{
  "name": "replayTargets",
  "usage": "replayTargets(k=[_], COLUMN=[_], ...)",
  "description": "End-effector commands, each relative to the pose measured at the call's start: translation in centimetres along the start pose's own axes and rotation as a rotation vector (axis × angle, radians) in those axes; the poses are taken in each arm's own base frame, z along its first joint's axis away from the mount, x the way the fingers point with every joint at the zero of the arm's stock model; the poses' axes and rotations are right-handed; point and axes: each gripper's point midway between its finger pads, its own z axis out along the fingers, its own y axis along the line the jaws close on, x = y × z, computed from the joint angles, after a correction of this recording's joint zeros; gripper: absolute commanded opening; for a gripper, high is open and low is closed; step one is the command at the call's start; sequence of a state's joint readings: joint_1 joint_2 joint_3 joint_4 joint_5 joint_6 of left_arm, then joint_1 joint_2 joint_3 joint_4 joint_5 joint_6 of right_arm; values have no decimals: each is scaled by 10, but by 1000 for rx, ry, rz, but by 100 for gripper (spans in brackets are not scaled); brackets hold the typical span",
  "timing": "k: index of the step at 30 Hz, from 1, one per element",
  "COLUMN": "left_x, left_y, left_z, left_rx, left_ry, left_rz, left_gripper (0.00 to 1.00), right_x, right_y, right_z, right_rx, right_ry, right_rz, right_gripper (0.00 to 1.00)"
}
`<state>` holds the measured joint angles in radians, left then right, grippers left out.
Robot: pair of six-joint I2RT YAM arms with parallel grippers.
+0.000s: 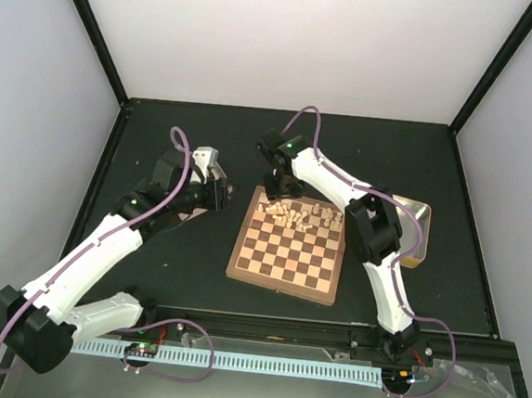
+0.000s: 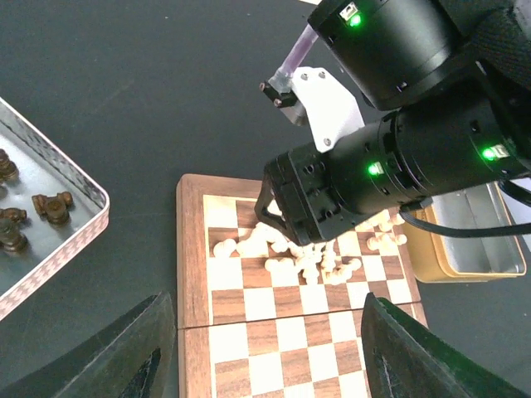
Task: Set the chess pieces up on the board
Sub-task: Move the chess piece to the chessboard.
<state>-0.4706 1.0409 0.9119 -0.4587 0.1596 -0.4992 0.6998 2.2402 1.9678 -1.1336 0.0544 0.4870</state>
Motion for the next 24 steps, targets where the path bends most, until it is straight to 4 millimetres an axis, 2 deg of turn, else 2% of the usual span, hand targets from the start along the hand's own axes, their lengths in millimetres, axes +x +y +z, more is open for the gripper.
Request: replayTargets(k=[1, 10, 18, 24], left_x=[-11, -7, 2, 5], left_y=[-2, -1, -3, 0], left_z=[-24, -37, -29, -22], left_rx=[-11, 6, 30, 22], left_ry=[-52, -94, -50, -35], left_rz=[1, 13, 22, 23], left_gripper=[64, 67, 68, 68], right_x=[-22, -17, -9, 10], right_y=[-4, -4, -1, -12], right_z=[-2, 15, 29, 37], right_rx=[36, 50, 28, 71], right_ry=[-88, -53, -26, 13], right_rz=[77, 93, 88, 70], right_gripper=[50, 49, 47, 45])
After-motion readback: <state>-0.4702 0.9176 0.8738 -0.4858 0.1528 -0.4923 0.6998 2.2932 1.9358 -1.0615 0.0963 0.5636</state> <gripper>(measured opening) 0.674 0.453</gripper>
